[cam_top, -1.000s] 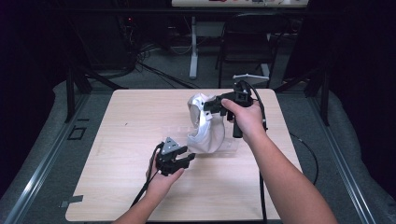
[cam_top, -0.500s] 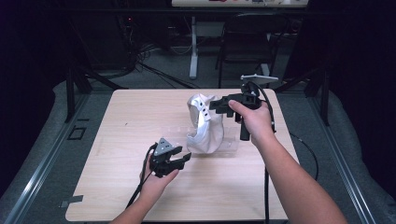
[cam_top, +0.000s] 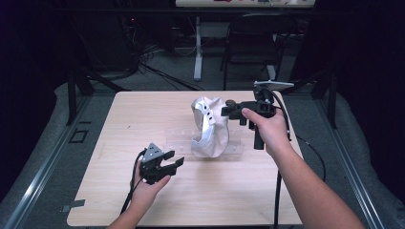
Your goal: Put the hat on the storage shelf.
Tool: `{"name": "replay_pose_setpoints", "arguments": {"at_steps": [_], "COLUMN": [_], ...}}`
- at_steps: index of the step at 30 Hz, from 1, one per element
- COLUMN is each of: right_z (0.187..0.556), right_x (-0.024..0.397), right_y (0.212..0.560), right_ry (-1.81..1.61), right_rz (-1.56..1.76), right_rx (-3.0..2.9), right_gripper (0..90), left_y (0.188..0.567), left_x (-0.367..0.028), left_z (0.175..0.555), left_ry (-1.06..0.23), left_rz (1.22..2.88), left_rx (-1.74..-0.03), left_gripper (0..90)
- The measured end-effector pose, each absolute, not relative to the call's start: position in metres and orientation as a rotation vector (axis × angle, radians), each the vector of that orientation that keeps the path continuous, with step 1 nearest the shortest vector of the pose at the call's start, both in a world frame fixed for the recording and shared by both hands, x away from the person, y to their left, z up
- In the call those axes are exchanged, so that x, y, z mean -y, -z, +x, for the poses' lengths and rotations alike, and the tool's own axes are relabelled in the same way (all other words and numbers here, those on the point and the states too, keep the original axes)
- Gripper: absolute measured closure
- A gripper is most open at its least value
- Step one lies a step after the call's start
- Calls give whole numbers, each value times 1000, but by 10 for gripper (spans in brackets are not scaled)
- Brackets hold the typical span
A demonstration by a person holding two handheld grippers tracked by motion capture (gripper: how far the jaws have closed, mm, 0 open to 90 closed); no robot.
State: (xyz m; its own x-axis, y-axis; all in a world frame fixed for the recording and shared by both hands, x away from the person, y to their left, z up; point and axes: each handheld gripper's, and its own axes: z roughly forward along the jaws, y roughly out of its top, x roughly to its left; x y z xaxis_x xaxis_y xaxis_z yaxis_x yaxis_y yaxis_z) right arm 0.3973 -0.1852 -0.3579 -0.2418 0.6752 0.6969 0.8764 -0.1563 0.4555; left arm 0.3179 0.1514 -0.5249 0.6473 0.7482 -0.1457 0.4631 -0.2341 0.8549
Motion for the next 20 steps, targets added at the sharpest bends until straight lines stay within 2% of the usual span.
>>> {"name": "replay_pose_setpoints", "arguments": {"at_steps": [8, 20], "right_z": [384, 362], "right_x": [193, 201], "right_y": [363, 378], "right_ry": [1360, 1394], "right_rz": [-1766, -1740], "right_rx": [1954, 2014], "right_gripper": [509, 478], "left_y": [528, 536], "left_x": [-175, -176], "left_z": [314, 313], "left_ry": [-367, -382], "left_rz": [1846, 1872], "left_rx": [-1005, -1004], "left_gripper": [493, 485]}}
